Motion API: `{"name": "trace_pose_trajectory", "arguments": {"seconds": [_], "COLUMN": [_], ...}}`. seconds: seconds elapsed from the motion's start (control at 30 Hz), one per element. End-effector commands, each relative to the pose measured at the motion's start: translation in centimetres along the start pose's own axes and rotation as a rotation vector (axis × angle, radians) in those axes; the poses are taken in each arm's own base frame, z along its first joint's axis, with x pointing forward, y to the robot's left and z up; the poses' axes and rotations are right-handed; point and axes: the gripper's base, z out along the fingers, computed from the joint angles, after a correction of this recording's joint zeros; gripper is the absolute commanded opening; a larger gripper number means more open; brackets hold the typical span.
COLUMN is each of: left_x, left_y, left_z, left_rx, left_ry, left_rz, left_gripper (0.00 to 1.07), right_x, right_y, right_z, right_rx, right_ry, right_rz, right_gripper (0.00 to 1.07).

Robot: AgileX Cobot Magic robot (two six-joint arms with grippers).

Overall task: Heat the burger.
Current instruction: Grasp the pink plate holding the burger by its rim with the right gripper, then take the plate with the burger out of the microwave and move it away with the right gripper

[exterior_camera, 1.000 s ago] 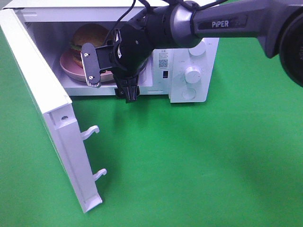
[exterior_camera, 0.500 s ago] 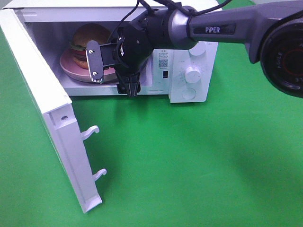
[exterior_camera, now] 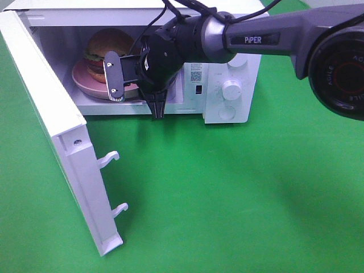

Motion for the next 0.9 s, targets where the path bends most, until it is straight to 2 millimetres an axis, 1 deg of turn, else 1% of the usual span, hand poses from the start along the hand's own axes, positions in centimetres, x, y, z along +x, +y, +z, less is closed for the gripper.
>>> {"name": "trace_pose_trajectory", "arguments": {"seconds": [0.03,0.07,0.1,0.13,0.3,0.4,0.5,0.57,0.63,0.73,0.9], "left_x": [0.1,0.1,0.1,0.1,0.1,0.1,0.1,0.1,0.1,0.1,0.1], "left_y": [0.0,0.0,0.0,0.0,0.0,0.0,0.0,0.0,0.0,0.0,0.0], "left_z": [0.0,0.0,0.0,0.0,0.0,0.0,0.0,0.0,0.0,0.0,0.0], "left_rx": [-0.005,-0.005,-0.005,-0.005,-0.005,-0.005,-0.005,-0.005,-0.005,-0.005,-0.005], "left_ry": [-0.005,-0.005,-0.005,-0.005,-0.005,-0.005,-0.005,-0.005,-0.005,-0.005,-0.005], "left_rz": [-0.004,-0.004,-0.004,-0.004,-0.004,-0.004,-0.004,-0.004,-0.004,-0.004,-0.004], "left_gripper": [0.98,0.98,0.98,0.98,0.98,0.98,0.98,0.98,0.98,0.98,0.98], "right_x": [0.1,0.1,0.1,0.2,0.2,0.2,0.2,-0.1,-0.3,-0.4,-0.3], "right_y": [0.1,0.1,0.3,0.4,0.4,0.4,0.5,1.0,1.3,1.4,1.4], "right_z": [0.0,0.0,0.0,-0.2,-0.5,-1.1,-1.2,-1.6,-1.9,-1.9,-2.6], "right_rx": [-0.023,-0.023,-0.039,-0.055,-0.071,-0.109,-0.127,-0.206,-0.238,-0.251,-0.277], "right_ry": [0.015,0.015,0.026,0.035,0.037,0.036,0.032,-0.01,-0.04,-0.05,-0.056], "right_rz": [-0.007,-0.007,-0.022,-0.051,-0.094,-0.162,-0.179,-0.245,-0.268,-0.269,-0.307], "right_gripper": [0.06,0.06,0.0,0.0,0.0,0.0,0.0,0.0,0.0,0.0,0.0]}}
